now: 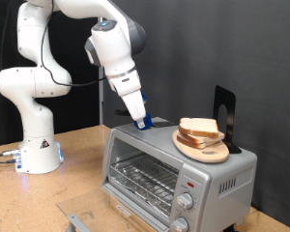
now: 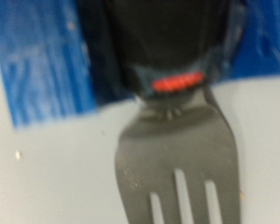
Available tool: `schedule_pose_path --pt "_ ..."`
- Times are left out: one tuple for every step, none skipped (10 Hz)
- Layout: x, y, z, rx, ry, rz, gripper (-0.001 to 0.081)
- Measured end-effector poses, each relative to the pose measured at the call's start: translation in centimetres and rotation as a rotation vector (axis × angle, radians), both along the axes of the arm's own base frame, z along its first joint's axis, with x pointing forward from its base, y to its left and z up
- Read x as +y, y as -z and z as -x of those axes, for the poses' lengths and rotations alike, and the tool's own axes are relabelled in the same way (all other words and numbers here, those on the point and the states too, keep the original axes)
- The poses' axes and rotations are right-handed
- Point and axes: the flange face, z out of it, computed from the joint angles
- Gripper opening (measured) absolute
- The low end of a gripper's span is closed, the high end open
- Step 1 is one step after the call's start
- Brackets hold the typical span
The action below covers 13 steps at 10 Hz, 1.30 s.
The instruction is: Make a piece of toast with the oven
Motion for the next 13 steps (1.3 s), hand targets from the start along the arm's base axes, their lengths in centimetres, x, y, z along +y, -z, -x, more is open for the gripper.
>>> schedule_pose_path --pt "0.3 -0.4 -0.1 -0.001 -0.024 -0.015 0.0805" --pt "0.6 -0.8 -0.1 0.002 -0.058 -0.028 0.0805" --pt "0.7 -1.2 -0.2 0.0 -0.088 -0.035 0.0805" --pt "0.7 -1.4 -0.2 -0.005 -0.104 -0.039 0.0805" --pt "0.7 -1.5 -0.3 -0.009 -0.111 -0.04 0.0805" --pt "0.6 -1.5 -0.3 -0.011 -0.112 -0.04 0.0805" --pt "0.6 -1.5 -0.3 -0.012 -0.112 -0.039 0.0805" --pt "0.6 -1.4 -0.3 -0.01 -0.111 -0.04 0.0805" --pt "0.6 -1.2 -0.3 -0.006 -0.111 -0.04 0.0805" --pt "0.6 -1.0 -0.2 -0.002 -0.112 -0.039 0.0805" --pt "0.7 -0.7 -0.2 -0.002 -0.113 -0.035 0.0805" --pt "0.8 -0.5 -0.1 -0.003 -0.114 -0.03 0.0805" --pt "0.9 -0.3 0.0 -0.002 -0.114 -0.028 0.0805"
